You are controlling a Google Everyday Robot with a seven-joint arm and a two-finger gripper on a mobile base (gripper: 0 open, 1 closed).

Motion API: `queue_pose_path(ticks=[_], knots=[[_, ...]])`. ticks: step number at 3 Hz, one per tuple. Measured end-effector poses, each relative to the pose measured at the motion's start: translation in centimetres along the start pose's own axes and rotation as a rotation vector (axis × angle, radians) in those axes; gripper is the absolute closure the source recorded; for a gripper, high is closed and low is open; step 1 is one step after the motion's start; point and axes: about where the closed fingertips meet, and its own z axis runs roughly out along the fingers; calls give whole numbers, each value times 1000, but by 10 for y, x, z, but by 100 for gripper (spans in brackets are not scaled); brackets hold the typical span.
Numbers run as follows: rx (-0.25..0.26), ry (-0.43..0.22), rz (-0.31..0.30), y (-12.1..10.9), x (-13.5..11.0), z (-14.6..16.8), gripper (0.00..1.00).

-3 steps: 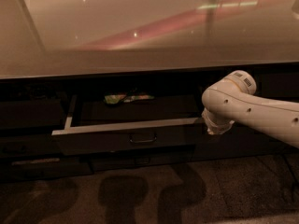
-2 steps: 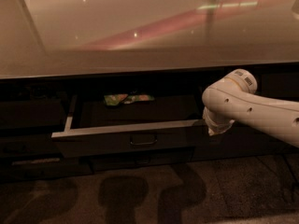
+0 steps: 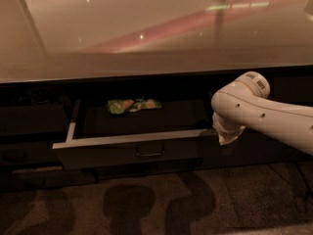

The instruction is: Open top drawer

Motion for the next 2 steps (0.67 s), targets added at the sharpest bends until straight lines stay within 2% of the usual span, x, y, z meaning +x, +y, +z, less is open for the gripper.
queue_pose_path(ticks=[1,2], knots=[[35,13,-2,-1,-1,-21,100],[34,13,-2,-1,-1,-21,100]])
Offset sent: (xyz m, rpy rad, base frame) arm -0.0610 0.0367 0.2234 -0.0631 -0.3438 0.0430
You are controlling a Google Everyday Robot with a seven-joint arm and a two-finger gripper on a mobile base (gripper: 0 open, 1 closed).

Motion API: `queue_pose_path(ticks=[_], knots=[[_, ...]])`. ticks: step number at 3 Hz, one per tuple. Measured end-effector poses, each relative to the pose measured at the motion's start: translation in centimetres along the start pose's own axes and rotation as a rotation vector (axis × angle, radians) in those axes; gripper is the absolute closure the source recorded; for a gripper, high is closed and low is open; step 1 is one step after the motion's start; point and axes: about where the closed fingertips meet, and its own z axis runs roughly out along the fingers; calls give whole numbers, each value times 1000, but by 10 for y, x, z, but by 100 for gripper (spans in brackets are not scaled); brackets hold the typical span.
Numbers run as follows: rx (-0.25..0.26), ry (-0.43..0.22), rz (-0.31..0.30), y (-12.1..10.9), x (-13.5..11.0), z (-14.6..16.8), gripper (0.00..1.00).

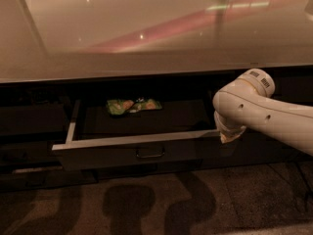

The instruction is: Open top drawer

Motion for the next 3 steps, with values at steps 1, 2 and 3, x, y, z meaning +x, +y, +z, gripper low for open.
queue_pose_path(ticks=[1,2,3], knots=[[37,15,3,0,1,-20,100],[37,14,3,0,1,-20,100],[50,-58,-6,0,0,-17,100]])
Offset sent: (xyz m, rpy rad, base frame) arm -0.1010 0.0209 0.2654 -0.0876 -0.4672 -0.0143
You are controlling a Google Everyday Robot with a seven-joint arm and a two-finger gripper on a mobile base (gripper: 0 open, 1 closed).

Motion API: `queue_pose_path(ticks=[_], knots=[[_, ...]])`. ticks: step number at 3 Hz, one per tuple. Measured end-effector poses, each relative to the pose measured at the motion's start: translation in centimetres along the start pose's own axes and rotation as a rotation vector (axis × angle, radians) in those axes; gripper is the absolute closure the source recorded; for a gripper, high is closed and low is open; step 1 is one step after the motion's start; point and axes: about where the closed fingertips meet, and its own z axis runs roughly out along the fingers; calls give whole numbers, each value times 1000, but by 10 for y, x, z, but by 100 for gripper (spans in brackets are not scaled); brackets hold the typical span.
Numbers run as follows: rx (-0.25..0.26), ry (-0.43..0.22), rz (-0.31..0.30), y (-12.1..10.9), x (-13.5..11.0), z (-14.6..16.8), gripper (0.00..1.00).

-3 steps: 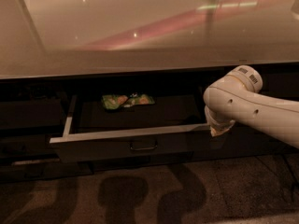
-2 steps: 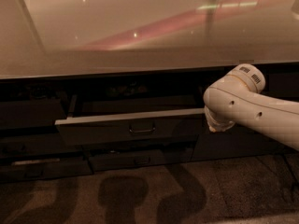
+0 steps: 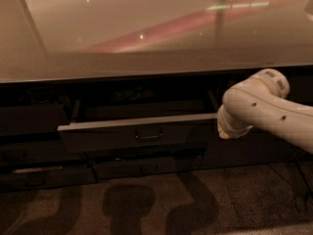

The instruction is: Open top drawer

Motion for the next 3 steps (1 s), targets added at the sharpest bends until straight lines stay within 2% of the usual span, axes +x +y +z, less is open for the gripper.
queue_pose_path(ticks=[1,2,3], knots=[[48,-170,84,-3,13,11,100],[66,-369,61,1,9,14,100],[69,-367,85,-2,10,12,100]])
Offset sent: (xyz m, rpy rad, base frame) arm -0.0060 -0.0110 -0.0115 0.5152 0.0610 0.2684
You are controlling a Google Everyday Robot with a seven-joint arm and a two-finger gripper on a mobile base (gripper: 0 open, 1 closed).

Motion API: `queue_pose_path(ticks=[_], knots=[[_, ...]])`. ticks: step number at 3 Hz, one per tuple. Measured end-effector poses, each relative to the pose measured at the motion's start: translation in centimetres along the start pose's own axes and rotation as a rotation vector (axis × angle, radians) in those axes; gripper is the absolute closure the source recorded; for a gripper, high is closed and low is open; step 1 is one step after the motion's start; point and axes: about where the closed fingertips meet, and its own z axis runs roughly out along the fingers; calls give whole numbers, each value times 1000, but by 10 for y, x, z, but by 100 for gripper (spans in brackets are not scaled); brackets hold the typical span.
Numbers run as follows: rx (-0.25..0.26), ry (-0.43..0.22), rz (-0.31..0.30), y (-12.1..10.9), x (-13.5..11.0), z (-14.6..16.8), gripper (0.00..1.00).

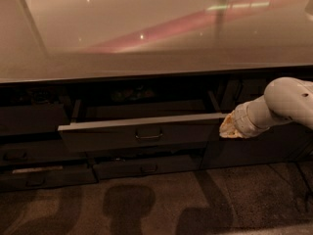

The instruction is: Open top drawer

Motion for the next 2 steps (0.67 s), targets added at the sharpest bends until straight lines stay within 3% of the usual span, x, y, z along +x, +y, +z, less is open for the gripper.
queue_pose_path(ticks=[2], knots=[[93,24,14,-25,-14,-53,100]])
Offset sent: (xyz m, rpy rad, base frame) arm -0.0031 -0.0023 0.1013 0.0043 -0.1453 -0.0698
